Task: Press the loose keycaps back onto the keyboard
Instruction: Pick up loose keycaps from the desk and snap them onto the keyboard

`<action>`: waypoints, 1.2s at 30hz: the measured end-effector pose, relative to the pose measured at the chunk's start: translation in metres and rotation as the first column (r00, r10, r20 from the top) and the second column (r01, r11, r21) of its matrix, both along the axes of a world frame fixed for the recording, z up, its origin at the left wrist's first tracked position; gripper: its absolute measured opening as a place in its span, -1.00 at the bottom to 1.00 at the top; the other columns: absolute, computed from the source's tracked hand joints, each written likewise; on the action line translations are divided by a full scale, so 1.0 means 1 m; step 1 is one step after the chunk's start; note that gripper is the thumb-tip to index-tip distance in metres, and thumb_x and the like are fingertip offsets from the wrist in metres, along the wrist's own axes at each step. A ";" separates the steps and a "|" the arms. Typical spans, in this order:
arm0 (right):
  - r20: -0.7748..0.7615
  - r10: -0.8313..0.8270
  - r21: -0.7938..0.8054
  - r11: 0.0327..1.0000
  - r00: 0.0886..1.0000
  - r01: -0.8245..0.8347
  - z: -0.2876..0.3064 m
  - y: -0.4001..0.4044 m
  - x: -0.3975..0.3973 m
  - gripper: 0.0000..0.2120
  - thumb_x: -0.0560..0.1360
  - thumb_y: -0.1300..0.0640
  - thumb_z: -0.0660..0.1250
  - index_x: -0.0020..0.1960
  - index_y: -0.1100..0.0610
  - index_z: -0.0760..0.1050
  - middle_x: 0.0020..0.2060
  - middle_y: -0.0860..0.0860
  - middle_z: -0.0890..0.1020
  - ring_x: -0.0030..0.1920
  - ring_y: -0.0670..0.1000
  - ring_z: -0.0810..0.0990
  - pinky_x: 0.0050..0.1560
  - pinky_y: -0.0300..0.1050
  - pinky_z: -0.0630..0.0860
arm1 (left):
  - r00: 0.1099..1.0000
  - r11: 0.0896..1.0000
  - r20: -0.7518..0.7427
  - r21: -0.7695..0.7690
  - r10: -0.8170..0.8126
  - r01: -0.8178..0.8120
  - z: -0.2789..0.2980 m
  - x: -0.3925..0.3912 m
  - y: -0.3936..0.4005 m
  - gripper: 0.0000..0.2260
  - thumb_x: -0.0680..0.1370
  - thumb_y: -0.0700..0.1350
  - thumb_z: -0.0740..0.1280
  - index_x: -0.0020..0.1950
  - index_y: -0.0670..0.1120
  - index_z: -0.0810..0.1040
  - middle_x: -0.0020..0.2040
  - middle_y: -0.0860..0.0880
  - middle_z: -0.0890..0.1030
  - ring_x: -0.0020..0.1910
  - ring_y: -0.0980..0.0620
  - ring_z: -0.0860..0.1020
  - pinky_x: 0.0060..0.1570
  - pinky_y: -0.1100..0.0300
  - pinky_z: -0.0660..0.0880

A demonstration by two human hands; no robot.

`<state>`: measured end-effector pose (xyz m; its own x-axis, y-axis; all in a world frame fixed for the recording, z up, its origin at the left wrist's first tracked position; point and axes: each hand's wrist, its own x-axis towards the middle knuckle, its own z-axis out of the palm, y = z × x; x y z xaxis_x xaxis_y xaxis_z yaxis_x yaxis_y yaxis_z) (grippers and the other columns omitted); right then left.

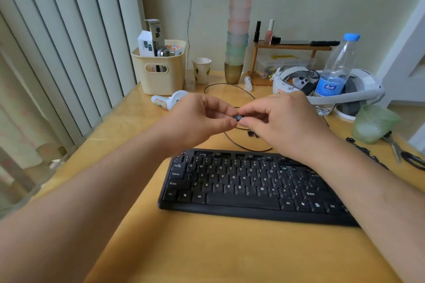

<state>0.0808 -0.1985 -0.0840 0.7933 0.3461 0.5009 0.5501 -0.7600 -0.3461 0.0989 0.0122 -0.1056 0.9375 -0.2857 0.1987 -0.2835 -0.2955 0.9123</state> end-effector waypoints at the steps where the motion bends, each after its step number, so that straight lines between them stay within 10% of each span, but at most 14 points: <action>1: 0.016 0.000 -0.039 0.999 1.000 0.001 0.002 0.006 0.000 -0.86 0.51 0.00 0.52 0.07 -0.11 0.74 -0.23 -0.24 0.67 -0.19 -0.18 0.60 -0.04 -0.20 0.54 | 1.000 1.000 -0.025 -0.027 0.010 -0.011 -0.001 0.000 0.005 -0.85 0.51 -0.18 0.55 0.06 -0.10 0.72 -0.06 -0.09 0.77 -0.08 0.06 0.68 0.09 0.09 0.59; 8: -0.201 -0.029 -0.119 0.993 0.979 0.005 0.002 0.047 0.016 -0.99 0.45 0.01 0.52 -0.15 -0.07 0.71 -0.29 -0.20 0.66 -0.17 -0.24 0.59 -0.21 -0.37 0.45 | 0.995 0.999 -0.086 0.028 0.049 -0.047 -0.018 0.002 0.045 -0.82 0.51 -0.16 0.53 0.10 -0.11 0.71 0.00 -0.08 0.76 0.06 0.09 0.69 0.29 0.09 0.56; 12: -0.437 -0.004 -0.050 0.999 0.900 -0.019 -0.014 0.059 0.033 -0.93 0.42 0.00 0.57 -0.21 -0.06 0.71 -0.27 -0.18 0.69 -0.18 -0.18 0.62 -0.13 -0.19 0.52 | 0.980 0.970 -0.038 0.158 0.195 -0.187 -0.040 0.010 0.074 -0.92 0.60 -0.05 0.48 0.07 0.08 0.72 -0.14 0.18 0.70 -0.19 0.28 0.60 -0.18 0.40 0.49; 18: -0.683 -0.050 -0.058 0.998 0.729 0.015 -0.031 0.073 0.045 -0.92 0.36 -0.03 0.63 -0.19 -0.10 0.74 -0.19 -0.11 0.74 0.00 -0.01 0.67 0.15 0.10 0.63 | 0.976 0.953 -0.064 0.236 0.209 -0.189 -0.053 0.014 0.083 -0.97 0.57 0.03 0.49 -0.04 0.12 0.73 -0.21 0.16 0.65 -0.22 0.20 0.56 -0.04 0.22 0.52; 36: -0.644 -0.069 -0.156 0.987 0.762 -0.043 -0.023 0.083 0.045 -0.91 0.36 0.04 0.63 -0.24 -0.07 0.73 -0.31 -0.12 0.71 -0.15 -0.08 0.64 -0.13 -0.14 0.47 | 0.990 0.955 -0.138 0.297 0.034 0.008 -0.047 0.009 0.070 -0.91 0.51 0.04 0.55 -0.07 0.06 0.74 -0.24 0.15 0.69 -0.26 0.27 0.56 -0.10 0.29 0.44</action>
